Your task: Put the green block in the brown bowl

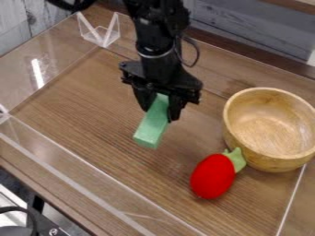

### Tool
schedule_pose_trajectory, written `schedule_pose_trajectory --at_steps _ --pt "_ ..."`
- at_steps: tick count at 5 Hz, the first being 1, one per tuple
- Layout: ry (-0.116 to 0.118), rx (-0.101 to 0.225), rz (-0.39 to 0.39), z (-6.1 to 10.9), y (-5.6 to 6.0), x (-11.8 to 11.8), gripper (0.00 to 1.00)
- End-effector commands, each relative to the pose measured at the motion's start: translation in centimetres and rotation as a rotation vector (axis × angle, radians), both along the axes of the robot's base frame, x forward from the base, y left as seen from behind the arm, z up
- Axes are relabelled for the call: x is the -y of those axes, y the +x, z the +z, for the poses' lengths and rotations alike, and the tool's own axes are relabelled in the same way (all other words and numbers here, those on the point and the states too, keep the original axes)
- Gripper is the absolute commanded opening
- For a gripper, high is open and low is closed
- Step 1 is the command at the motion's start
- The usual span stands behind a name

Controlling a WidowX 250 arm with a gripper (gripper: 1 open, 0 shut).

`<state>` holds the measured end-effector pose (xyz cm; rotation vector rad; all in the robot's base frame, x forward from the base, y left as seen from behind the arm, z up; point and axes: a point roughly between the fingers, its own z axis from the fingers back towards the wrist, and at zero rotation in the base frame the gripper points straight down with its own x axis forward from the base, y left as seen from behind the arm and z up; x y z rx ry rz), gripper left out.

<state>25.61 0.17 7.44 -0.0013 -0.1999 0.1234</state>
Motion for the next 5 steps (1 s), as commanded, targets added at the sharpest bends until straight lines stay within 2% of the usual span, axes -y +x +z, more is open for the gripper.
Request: schedule_pose_trajectory --at_steps 1,3,4,5 --pt "0.024 0.035 0.020 -0.4 0.9 -0.3 0.00" --pt "0.031 0.055 0.060 1.9 1.3 -2.0 0.00" --pt "0.034 0.088 0.080 4.0 2.2 -4.3 0.00" --pt "0.037 0.123 0.093 5.6 3.7 -8.1 0.00"
